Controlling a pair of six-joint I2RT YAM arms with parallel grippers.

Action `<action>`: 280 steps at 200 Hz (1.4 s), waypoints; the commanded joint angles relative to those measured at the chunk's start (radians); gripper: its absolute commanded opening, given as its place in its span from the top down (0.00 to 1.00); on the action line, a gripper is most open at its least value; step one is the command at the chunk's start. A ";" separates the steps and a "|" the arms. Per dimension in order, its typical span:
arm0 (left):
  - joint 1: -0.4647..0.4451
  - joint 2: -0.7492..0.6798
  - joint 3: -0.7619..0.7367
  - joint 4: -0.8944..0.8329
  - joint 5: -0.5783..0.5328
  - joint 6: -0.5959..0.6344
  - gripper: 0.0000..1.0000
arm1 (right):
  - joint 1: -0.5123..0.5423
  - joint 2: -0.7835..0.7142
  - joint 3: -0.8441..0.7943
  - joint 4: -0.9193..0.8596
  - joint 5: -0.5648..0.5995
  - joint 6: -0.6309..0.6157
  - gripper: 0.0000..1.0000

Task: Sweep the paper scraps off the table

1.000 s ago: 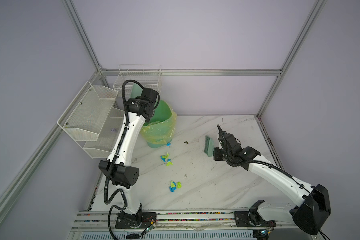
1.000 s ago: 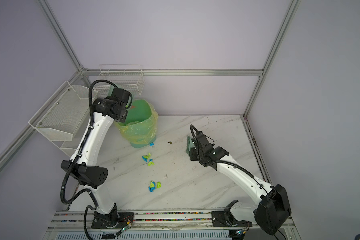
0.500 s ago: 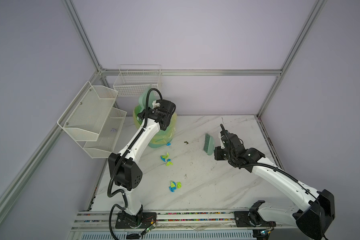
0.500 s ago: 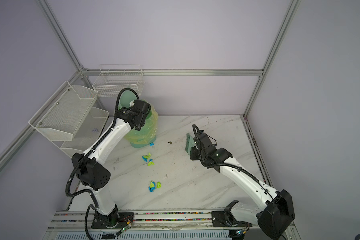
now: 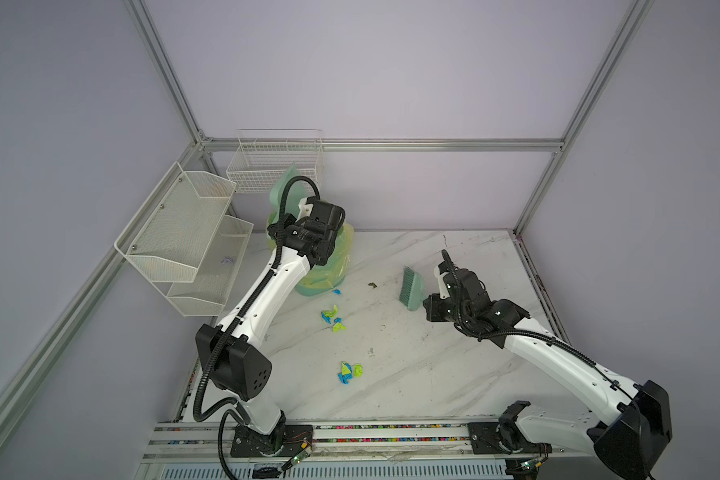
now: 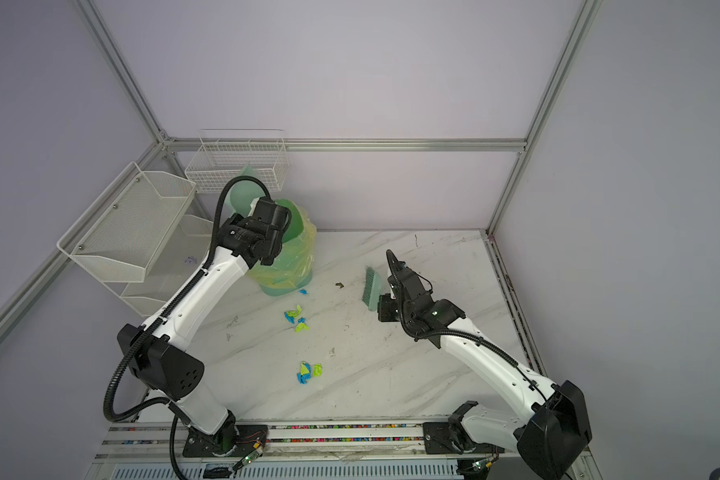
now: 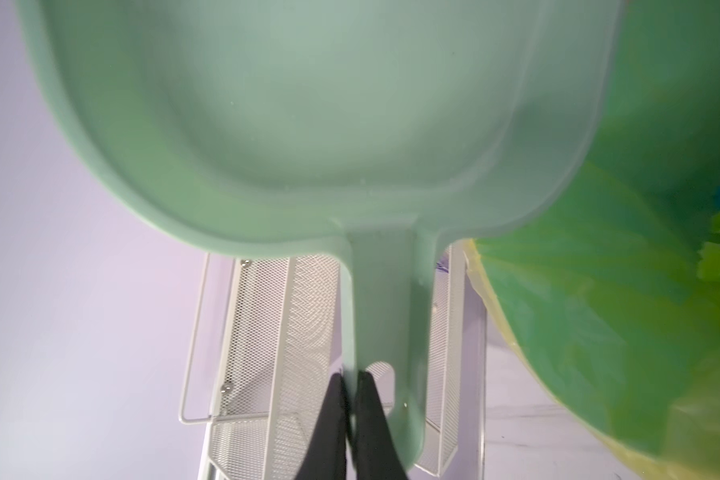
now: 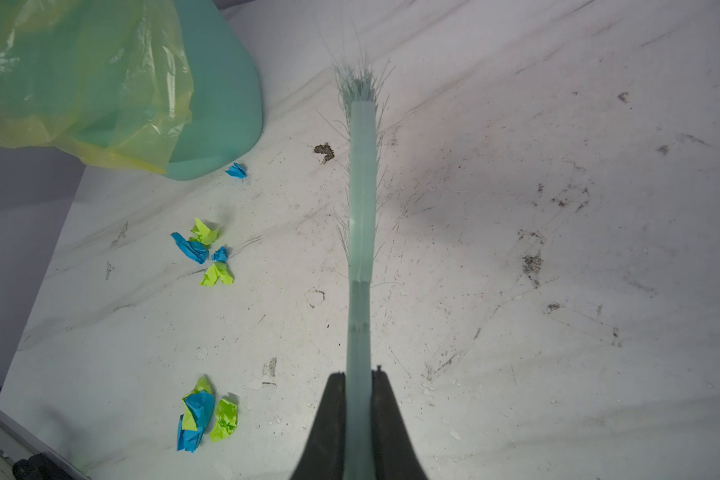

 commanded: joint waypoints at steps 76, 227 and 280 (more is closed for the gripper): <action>-0.006 -0.107 0.207 -0.402 0.591 -0.465 1.00 | 0.004 0.064 -0.035 0.236 -0.140 0.164 1.00; -0.005 -0.422 -0.147 -0.511 1.032 -0.603 1.00 | 0.150 0.387 0.119 0.507 -0.119 0.411 1.00; -0.006 -0.434 -0.213 -0.466 1.098 -0.590 1.00 | 0.181 0.484 0.164 0.605 -0.086 0.531 1.00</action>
